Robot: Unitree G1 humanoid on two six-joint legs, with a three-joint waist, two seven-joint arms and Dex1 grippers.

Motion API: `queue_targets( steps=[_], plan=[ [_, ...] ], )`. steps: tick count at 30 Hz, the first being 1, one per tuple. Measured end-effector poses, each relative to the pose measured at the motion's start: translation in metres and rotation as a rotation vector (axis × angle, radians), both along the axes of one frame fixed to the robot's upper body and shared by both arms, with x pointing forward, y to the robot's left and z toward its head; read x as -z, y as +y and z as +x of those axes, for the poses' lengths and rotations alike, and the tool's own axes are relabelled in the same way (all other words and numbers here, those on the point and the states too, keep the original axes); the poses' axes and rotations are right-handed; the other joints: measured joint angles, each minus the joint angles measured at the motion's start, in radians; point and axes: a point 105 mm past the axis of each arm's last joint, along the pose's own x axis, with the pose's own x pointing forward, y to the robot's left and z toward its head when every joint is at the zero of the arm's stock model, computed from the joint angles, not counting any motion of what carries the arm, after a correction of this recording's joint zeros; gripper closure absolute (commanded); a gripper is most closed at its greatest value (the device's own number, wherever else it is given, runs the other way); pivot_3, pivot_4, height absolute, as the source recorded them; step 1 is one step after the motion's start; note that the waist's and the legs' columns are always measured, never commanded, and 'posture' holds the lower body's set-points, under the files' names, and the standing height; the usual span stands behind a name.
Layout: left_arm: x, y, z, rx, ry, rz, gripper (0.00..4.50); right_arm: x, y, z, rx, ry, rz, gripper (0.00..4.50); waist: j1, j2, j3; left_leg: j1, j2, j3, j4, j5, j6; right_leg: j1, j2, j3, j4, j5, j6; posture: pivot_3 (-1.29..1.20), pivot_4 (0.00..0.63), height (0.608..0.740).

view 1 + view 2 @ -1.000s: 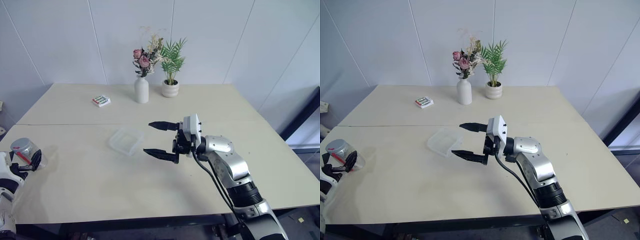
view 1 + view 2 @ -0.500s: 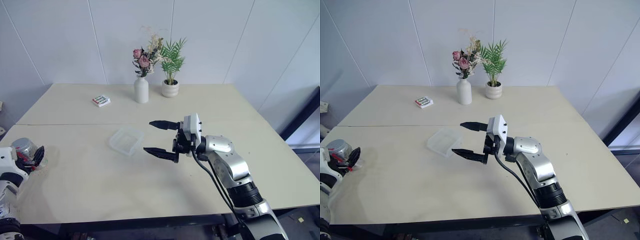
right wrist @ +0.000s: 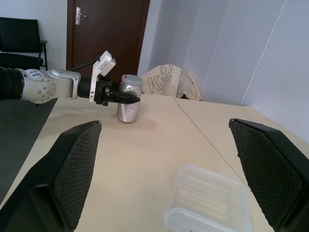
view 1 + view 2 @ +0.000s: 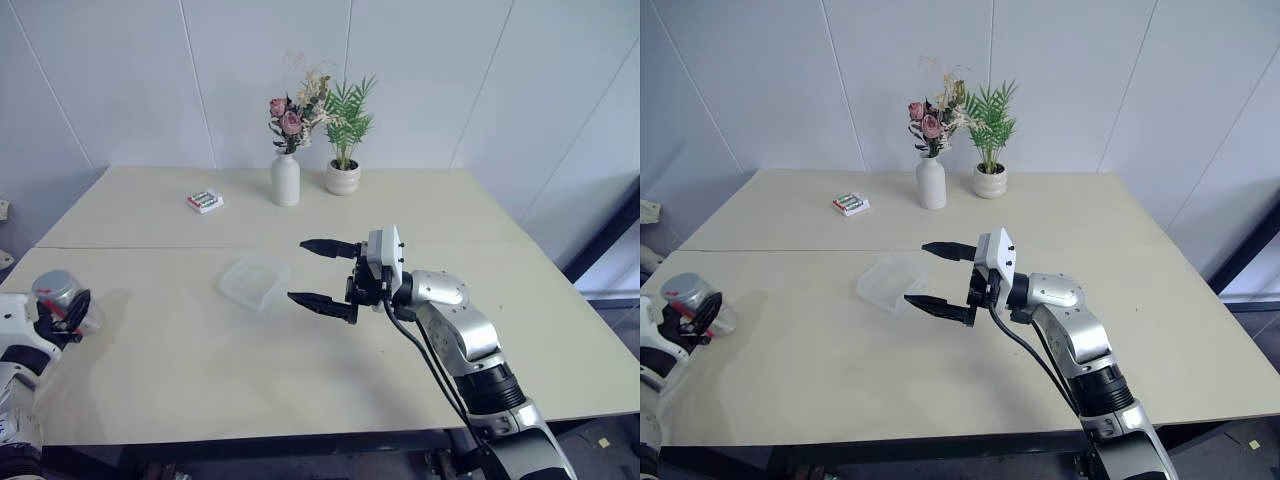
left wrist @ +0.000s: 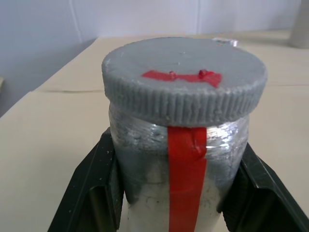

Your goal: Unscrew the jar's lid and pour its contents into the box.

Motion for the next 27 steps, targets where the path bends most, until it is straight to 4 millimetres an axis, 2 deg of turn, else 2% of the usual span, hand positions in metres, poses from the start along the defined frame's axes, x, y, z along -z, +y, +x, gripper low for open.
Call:
queue_targets(
  steps=[1, 2, 6, 8, 12, 14, 17, 20, 27],
  plan=[
    [-0.006, -0.011, 0.003, 0.049, -0.012, 0.0, 2.4, 0.0, 0.0, 0.0, -0.001, 0.006, 0.0, 0.0, 0.002, 0.0, 0.0, 0.0, 0.0, 0.0, 0.0, 0.0, 0.0, 0.0, 0.0, 0.0, 0.0, 0.0, 0.0, 0.0, 0.15, 0.74],
    [-0.015, -0.032, 0.007, 0.136, -0.023, 0.004, 2.4, 0.0, -0.001, 0.001, 0.002, 0.025, -0.004, 0.0, 0.007, 0.0, 0.0, -0.001, 0.0, 0.0, 0.0, 0.0, 0.0, 0.0, 0.0, 0.0, 0.0, 0.0, 0.0, 0.0, 0.15, 0.74],
    [-0.04, -0.13, 0.009, 0.561, -0.011, 0.083, 2.4, -0.013, 0.001, -0.003, -0.007, 0.073, -0.021, 0.0, 0.017, 0.0, 0.0, -0.001, 0.002, 0.0, 0.0, 0.0, 0.0, 0.0, 0.001, 0.0, -0.001, 0.0, -0.001, 0.0, 0.15, 0.74],
    [-0.039, -0.156, 0.006, 0.68, 0.025, 0.09, 2.4, -0.02, 0.005, -0.008, -0.015, 0.075, -0.028, 0.0, 0.011, 0.0, 0.0, 0.0, 0.001, 0.001, 0.0, -0.001, -0.001, 0.0, 0.002, 0.002, -0.001, -0.001, -0.001, 0.0, 0.15, 0.74],
    [-0.029, -0.177, 0.006, 0.784, 0.114, 0.077, 2.4, -0.022, 0.007, -0.007, 0.02, 0.13, -0.053, 0.0, -0.001, 0.001, 0.0, 0.0, 0.004, 0.0, 0.0, -0.001, -0.002, -0.002, 0.01, 0.001, 0.002, -0.002, -0.004, 0.0, 0.15, 0.74],
    [-0.028, -0.197, 0.009, 0.872, 0.157, 0.092, 2.4, -0.027, 0.014, -0.004, 0.054, 0.166, -0.067, 0.0, 0.0, 0.002, 0.001, -0.001, 0.005, 0.0, 0.001, -0.001, -0.002, -0.004, 0.012, 0.002, 0.005, -0.002, -0.005, 0.0, 0.15, 0.74],
    [-0.031, -0.221, 0.011, 0.969, 0.173, 0.128, 2.4, -0.037, 0.03, -0.016, 0.042, 0.158, -0.089, 0.0, -0.005, 0.002, 0.001, -0.001, 0.006, 0.0, 0.001, -0.001, -0.002, -0.005, 0.014, 0.002, 0.006, -0.003, -0.005, 0.0, 0.15, 0.74],
    [-0.032, -0.23, 0.011, 1.008, 0.178, 0.156, 2.4, -0.028, 0.036, -0.017, 0.064, 0.213, -0.129, 0.0, -0.009, 0.002, 0.001, -0.001, 0.006, 0.001, 0.001, -0.001, -0.003, -0.006, 0.014, 0.003, 0.006, -0.003, -0.005, 0.0, 0.15, 0.74],
    [-0.019, -0.245, 0.009, 1.092, 0.216, 0.189, 2.4, -0.005, 0.041, -0.01, 0.151, 0.32, -0.179, 0.0, -0.006, 0.002, 0.001, -0.005, 0.006, 0.003, 0.002, -0.001, -0.003, -0.012, 0.015, 0.006, 0.01, -0.003, -0.005, 0.0, 0.15, 0.74]
  ],
)
